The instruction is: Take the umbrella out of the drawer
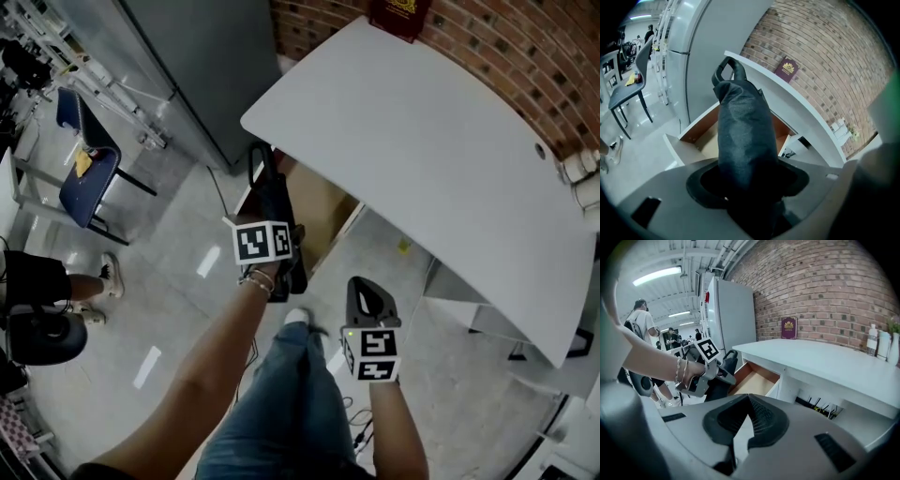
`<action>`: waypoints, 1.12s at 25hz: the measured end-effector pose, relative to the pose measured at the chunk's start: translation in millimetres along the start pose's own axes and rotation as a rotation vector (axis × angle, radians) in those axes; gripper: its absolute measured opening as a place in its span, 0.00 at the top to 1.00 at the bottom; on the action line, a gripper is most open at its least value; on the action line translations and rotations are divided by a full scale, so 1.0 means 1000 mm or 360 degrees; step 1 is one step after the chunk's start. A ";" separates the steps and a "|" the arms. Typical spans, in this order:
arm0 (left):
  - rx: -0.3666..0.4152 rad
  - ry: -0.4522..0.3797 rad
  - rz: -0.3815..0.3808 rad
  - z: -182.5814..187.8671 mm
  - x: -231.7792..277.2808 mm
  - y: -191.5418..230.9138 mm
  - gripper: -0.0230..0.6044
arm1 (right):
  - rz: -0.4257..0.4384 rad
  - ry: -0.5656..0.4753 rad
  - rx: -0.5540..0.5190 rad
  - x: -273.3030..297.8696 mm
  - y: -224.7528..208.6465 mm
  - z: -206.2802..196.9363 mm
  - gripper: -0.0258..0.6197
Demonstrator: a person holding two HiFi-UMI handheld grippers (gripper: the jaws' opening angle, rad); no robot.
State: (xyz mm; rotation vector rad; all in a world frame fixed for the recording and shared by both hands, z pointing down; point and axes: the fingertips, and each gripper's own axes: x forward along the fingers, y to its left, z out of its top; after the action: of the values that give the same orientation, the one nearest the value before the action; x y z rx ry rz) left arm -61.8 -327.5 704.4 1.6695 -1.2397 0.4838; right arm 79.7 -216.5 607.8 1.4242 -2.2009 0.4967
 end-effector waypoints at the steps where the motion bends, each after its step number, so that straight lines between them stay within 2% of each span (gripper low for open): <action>1: -0.0017 -0.0002 -0.0003 0.001 -0.006 -0.001 0.55 | -0.0006 -0.0004 -0.0011 -0.003 0.000 0.005 0.97; 6: -0.0075 -0.0001 -0.0028 0.008 -0.047 -0.004 0.55 | -0.0015 -0.0006 -0.0063 -0.022 0.010 0.044 0.97; 15: -0.0039 -0.0035 -0.0042 0.031 -0.106 -0.010 0.55 | 0.0036 -0.0064 -0.0294 -0.054 0.024 0.116 0.97; 20: -0.0045 -0.0117 -0.0095 0.047 -0.140 -0.027 0.55 | 0.0009 -0.0135 -0.0255 -0.069 0.017 0.150 0.97; 24: 0.0013 -0.0177 -0.0150 0.060 -0.168 -0.045 0.55 | -0.0007 -0.0189 -0.0217 -0.086 0.017 0.173 0.97; 28: 0.0073 -0.0268 -0.0200 0.082 -0.188 -0.064 0.55 | -0.0004 -0.0246 -0.0273 -0.099 0.018 0.196 0.97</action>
State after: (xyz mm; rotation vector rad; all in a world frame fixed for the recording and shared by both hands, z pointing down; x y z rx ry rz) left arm -99.0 -301.6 494.1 1.8449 -1.2423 0.3017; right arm 60.6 -240.0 389.8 1.4146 -2.2990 0.1968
